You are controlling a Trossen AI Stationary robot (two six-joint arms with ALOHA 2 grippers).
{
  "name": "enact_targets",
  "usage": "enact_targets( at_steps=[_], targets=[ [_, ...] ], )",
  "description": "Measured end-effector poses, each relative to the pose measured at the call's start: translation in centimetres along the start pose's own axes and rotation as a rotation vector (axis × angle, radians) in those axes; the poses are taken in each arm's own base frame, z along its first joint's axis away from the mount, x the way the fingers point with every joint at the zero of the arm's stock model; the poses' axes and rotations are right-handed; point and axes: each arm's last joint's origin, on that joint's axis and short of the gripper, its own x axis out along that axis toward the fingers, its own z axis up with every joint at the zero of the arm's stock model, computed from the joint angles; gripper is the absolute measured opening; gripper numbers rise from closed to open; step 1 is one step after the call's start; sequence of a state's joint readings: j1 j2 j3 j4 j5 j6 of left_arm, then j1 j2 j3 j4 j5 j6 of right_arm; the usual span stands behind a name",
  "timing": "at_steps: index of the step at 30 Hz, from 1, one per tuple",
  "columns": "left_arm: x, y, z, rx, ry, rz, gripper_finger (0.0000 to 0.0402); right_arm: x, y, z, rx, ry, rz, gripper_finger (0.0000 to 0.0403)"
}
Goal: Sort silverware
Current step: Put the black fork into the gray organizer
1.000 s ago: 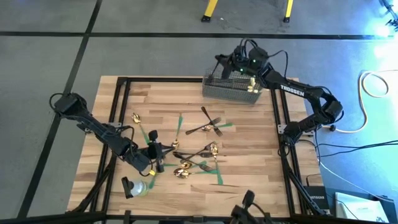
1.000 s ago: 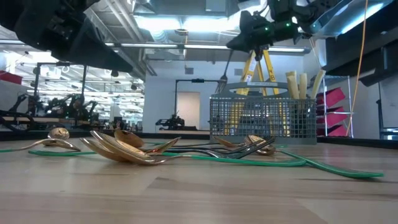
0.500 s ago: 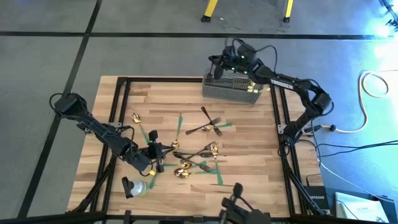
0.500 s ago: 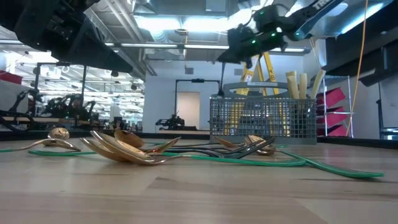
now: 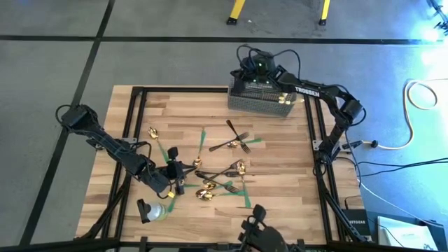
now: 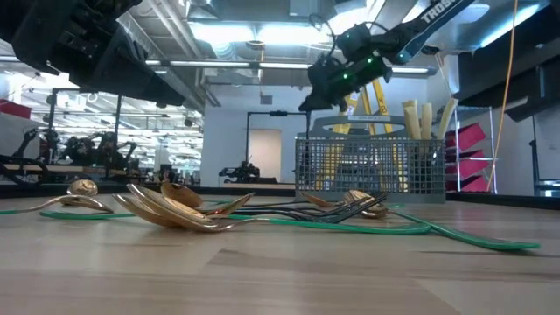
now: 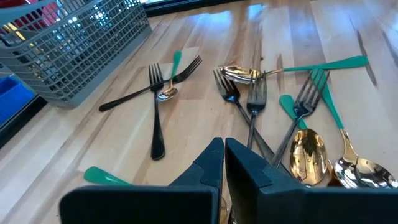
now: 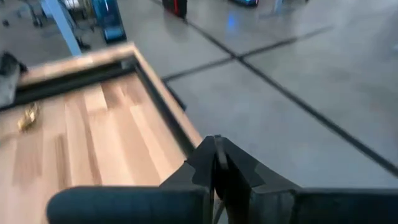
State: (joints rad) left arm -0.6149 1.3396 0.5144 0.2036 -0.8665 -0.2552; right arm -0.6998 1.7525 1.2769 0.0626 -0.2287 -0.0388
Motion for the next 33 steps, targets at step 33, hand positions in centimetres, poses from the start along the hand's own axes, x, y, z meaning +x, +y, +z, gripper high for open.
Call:
enact_targets(
  at_steps=[33],
  targets=[
    [0.0,0.02,-0.08,0.0,0.006,0.002,0.0,-0.12,0.19,-0.86,-0.02,0.09,0.049,0.0]
  ],
)
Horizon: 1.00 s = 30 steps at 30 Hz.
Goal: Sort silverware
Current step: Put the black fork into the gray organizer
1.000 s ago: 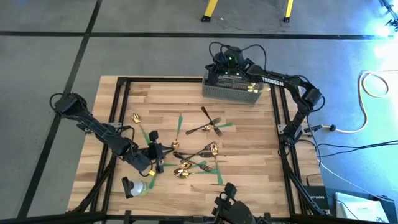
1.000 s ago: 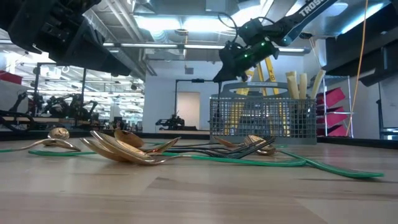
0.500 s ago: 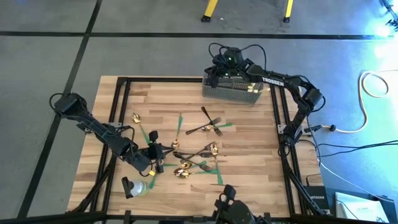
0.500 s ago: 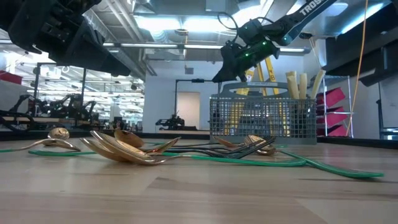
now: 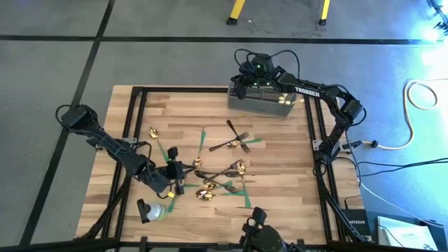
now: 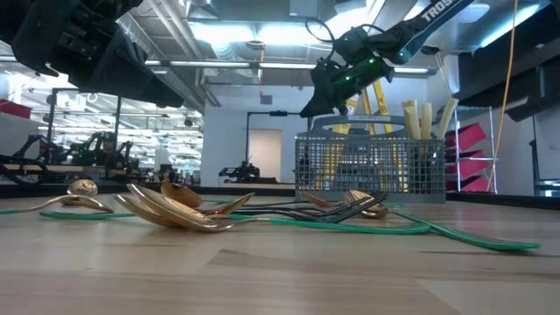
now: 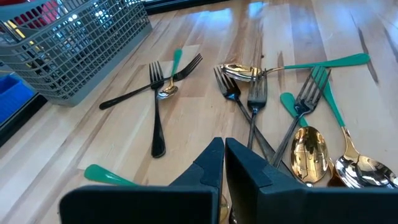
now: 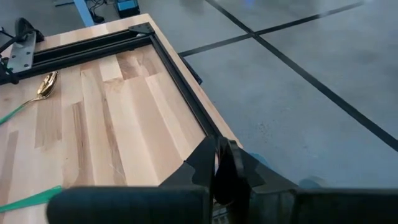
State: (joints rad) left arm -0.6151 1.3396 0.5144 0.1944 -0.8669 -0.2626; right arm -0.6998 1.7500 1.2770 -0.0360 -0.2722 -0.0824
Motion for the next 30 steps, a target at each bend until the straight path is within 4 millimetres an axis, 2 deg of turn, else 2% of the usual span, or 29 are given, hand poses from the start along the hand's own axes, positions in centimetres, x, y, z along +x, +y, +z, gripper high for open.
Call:
enact_targets(
  at_steps=[30],
  targets=[
    [0.01,0.01,-0.01,0.001,0.001,0.001,0.0,0.0,-0.28,-0.01,0.022,-0.001,-0.086,0.0]
  ],
)
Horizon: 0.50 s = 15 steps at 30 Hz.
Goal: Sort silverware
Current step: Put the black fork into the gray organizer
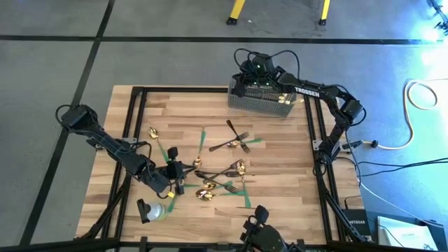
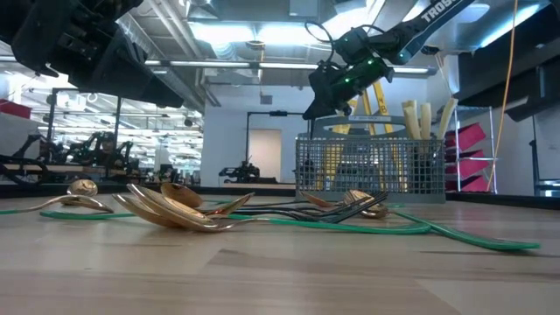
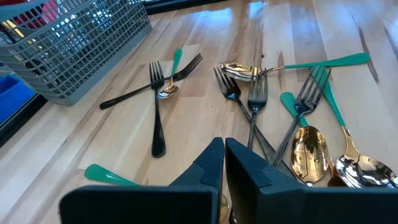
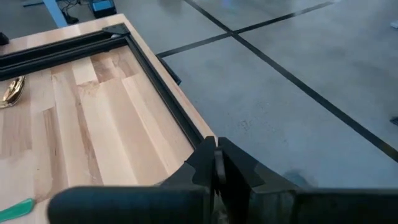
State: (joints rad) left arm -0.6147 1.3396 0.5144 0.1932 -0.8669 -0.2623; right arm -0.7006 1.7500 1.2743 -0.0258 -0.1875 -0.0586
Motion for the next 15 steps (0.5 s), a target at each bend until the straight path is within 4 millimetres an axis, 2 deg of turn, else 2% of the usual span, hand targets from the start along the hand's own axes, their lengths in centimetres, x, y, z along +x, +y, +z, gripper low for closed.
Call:
enact_targets(
  at_steps=[15],
  targets=[
    [0.0,0.0,0.0,0.0,0.0,0.0,0.0,-0.07,0.33,-0.17,-0.014,0.021,0.119,0.0]
  ],
)
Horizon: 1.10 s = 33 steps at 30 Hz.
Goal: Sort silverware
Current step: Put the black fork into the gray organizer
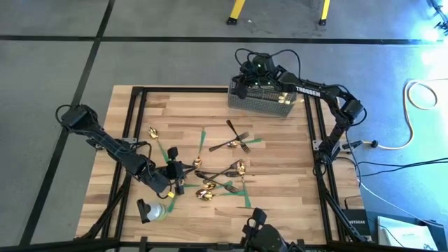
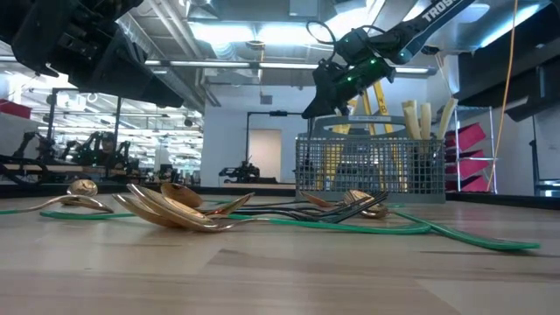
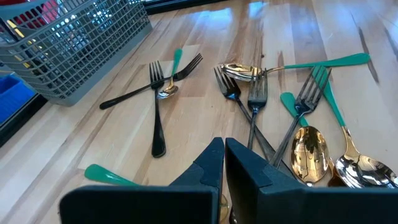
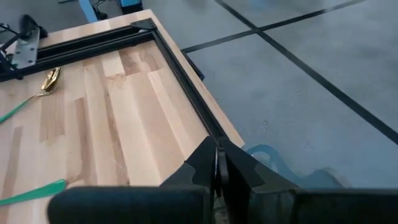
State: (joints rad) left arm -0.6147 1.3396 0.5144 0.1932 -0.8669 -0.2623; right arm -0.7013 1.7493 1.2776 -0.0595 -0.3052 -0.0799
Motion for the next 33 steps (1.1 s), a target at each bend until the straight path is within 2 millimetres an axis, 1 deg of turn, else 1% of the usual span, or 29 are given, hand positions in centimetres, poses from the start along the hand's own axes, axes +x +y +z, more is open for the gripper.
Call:
enact_targets(
  at_steps=[21,33],
  targets=[
    [0.01,0.01,0.0,0.003,0.0,0.0,0.0,-0.17,0.31,-0.57,-0.013,0.063,0.079,0.0],
    [0.01,0.01,0.01,0.002,0.0,0.001,0.0,-0.12,0.38,-0.88,-0.007,0.088,0.094,0.0]
  ],
)
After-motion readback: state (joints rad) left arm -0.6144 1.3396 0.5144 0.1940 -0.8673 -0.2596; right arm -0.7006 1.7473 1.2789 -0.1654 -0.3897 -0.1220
